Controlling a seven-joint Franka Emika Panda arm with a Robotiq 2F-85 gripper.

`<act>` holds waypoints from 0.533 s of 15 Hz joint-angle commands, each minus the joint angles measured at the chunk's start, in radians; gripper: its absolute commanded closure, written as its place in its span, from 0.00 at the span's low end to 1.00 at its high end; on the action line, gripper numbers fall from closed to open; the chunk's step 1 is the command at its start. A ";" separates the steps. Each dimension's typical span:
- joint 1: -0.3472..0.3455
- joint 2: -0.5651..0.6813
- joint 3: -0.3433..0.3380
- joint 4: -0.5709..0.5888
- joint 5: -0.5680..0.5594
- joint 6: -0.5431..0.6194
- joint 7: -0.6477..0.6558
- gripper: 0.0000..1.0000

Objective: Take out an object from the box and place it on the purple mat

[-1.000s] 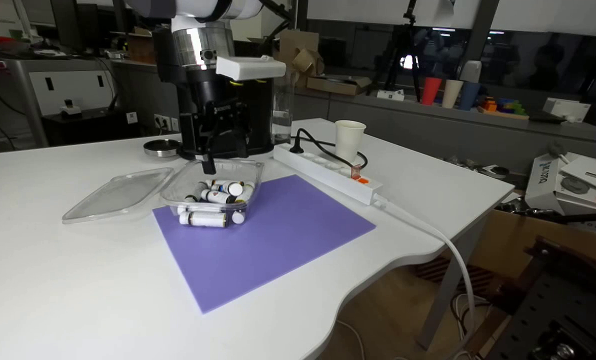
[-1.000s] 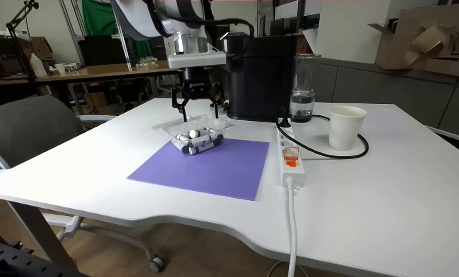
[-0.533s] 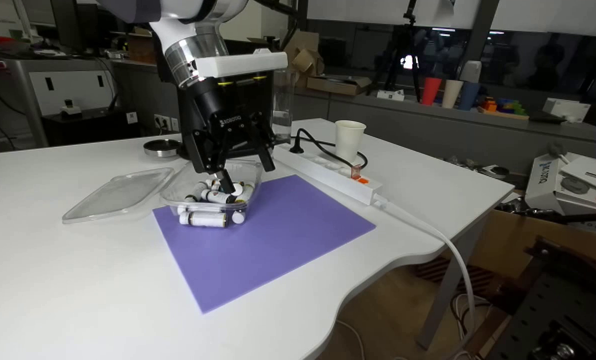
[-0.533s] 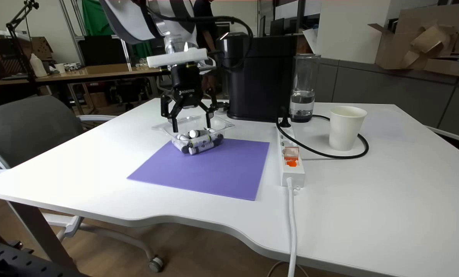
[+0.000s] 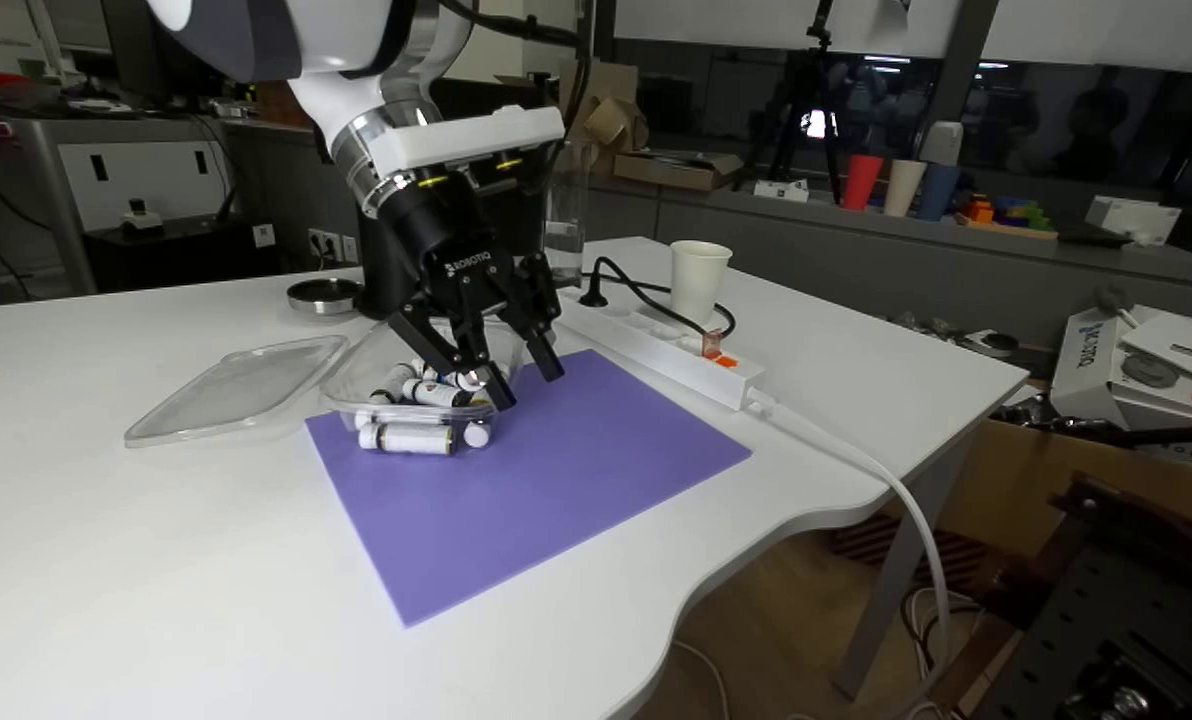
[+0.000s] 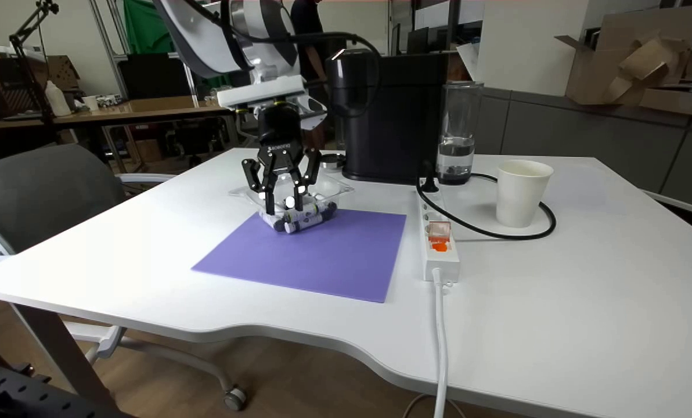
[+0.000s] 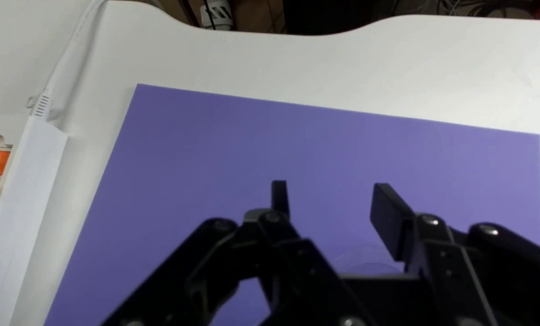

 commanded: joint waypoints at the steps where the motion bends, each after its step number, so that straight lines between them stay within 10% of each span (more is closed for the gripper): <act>1: -0.022 0.017 0.023 0.034 0.016 0.045 0.004 0.18; 8: -0.043 -0.043 0.053 -0.030 0.055 0.277 -0.050 0.00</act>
